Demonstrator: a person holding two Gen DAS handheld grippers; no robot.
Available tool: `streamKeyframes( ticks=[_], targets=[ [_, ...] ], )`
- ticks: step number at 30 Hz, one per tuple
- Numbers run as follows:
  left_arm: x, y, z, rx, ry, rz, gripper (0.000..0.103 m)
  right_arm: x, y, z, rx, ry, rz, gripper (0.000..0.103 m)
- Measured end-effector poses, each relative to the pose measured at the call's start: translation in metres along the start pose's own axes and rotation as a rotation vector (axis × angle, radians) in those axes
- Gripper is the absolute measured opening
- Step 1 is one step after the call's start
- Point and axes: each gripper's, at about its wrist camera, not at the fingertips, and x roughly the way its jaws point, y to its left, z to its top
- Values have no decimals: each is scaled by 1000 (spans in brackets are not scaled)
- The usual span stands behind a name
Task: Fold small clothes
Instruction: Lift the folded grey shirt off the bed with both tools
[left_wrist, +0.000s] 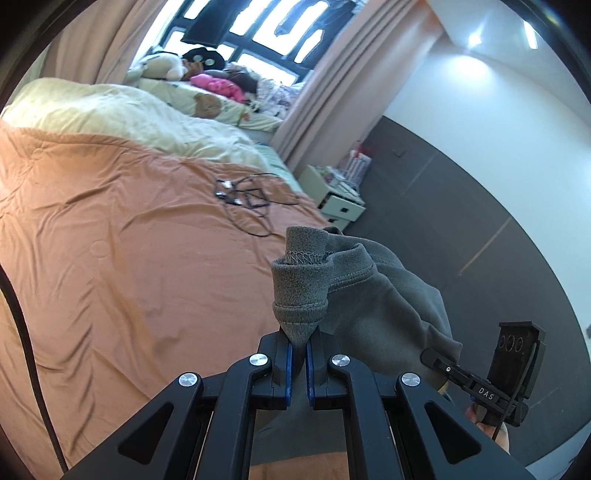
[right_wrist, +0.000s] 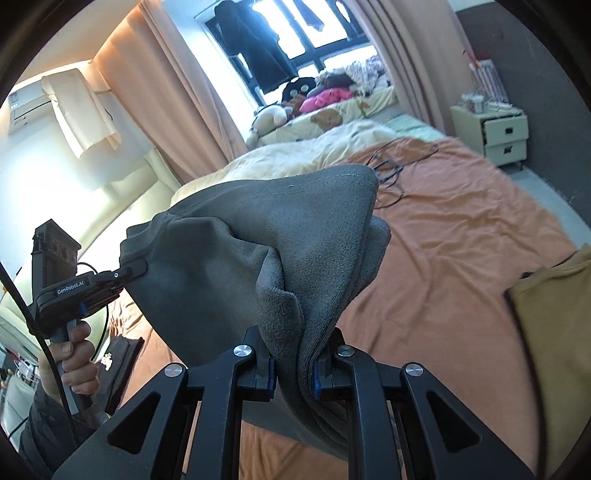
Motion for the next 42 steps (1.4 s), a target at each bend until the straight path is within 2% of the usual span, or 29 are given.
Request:
streamKeyframes(
  ticks=[8,24,34,38,42],
  targets=[
    [-6,-76,-17,50,0,-58,5,-90,1,-21,-16,-53,-46,10],
    [9,-225,-66,188,54,-224,5,-225,1,-66,-43,-105,-152,10],
    [40,-303,-84,249,113,-350,5,-281,-12,-76,-54,-156,-258,10],
    [58,-335,-94,277,148,-395,5,-286,-12,-73,-60,-166,-300,10],
    [76,-356,-101,257,189,-451,5,-283,-10,-69,-110,-160,-325,10]
  ],
)
